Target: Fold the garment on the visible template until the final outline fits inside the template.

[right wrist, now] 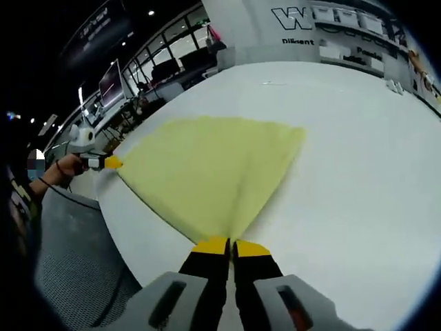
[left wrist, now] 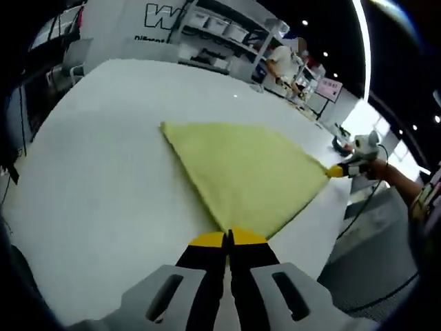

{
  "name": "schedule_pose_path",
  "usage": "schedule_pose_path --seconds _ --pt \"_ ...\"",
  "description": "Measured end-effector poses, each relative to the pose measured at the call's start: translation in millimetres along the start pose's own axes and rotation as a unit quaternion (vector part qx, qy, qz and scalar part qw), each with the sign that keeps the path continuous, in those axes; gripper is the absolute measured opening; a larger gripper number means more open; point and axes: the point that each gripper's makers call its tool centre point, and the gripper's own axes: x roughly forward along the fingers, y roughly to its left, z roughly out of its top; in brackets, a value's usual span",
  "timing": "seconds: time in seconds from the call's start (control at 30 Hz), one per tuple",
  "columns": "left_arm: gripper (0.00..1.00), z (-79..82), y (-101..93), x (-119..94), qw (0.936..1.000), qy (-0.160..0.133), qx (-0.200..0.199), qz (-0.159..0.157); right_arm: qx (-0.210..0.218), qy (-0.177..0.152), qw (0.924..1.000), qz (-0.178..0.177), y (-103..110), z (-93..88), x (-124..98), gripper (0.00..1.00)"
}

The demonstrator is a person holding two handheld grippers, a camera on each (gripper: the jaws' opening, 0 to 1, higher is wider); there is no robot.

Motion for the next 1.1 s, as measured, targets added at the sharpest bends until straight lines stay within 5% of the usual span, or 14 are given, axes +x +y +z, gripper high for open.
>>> schedule_pose_path --seconds 0.13,0.2,0.3,0.43,0.57,0.63,0.73,0.83,0.97,1.1 --pt "0.0 -9.5 11.2 -3 0.9934 0.057 0.092 0.038 -0.045 0.044 0.9976 -0.03 -7 -11.0 -4 0.0" --pt "0.0 -10.5 3.1 0 0.9934 0.06 0.094 0.027 -0.025 0.042 0.9983 -0.031 -3 -12.5 -3 0.0" --pt "0.0 -13.0 -5.5 -1 0.9934 0.06 0.098 0.011 -0.064 0.043 0.9966 -0.03 1 -10.8 -4 0.0" --pt "0.07 -7.4 -1.3 -10 0.994 0.036 0.094 0.043 -0.069 0.012 0.9956 -0.062 -8 3.7 -14 0.09" --pt "0.18 2.8 14.6 -22 0.9925 0.007 0.077 0.095 -0.027 -0.042 0.9935 -0.102 -28 19.9 -26 0.2" --pt "0.17 17.4 19.0 -25 0.9923 -0.044 0.032 0.111 -0.012 -0.052 0.993 -0.106 -30 20.4 -25 0.28" --pt "0.33 34.6 25.6 -32 0.9862 -0.096 -0.006 0.134 -0.04 -0.072 0.9886 -0.126 -29 28.7 -27 0.29" --pt "0.49 47.3 31.0 -41 0.9795 -0.099 0.017 0.174 -0.021 -0.08 0.9879 -0.131 -26 31.9 -26 0.4" --pt "0.7 75.3 20.8 -45 0.971 -0.167 0.002 0.171 -0.013 -0.071 0.9856 -0.153 -29 31.0 -24 0.5" --pt "0.93 77.7 19.9 -43 0.9697 -0.152 0.02 0.191 0.02 -0.117 0.9784 -0.17 -30 45.3 -26 0.67"
